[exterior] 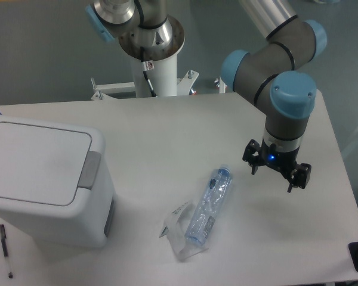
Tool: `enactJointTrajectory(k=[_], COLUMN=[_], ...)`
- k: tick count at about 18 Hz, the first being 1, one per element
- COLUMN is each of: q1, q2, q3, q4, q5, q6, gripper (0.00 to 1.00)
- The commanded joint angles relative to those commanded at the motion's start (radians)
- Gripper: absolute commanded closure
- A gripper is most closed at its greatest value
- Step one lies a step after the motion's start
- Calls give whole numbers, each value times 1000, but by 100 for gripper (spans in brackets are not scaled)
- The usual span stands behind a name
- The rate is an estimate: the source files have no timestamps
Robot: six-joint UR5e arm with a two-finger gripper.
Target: Open the trash can
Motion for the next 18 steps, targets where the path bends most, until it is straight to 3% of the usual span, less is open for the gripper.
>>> enactJointTrajectory(k=[11,14,18], q1=[6,8,6], q2=[-3,1,6], q3=[-9,-35,-41], q4=[0,38,72], q5=[-17,-40,-133], q6=[2,-6,-203], gripper=[0,0,0])
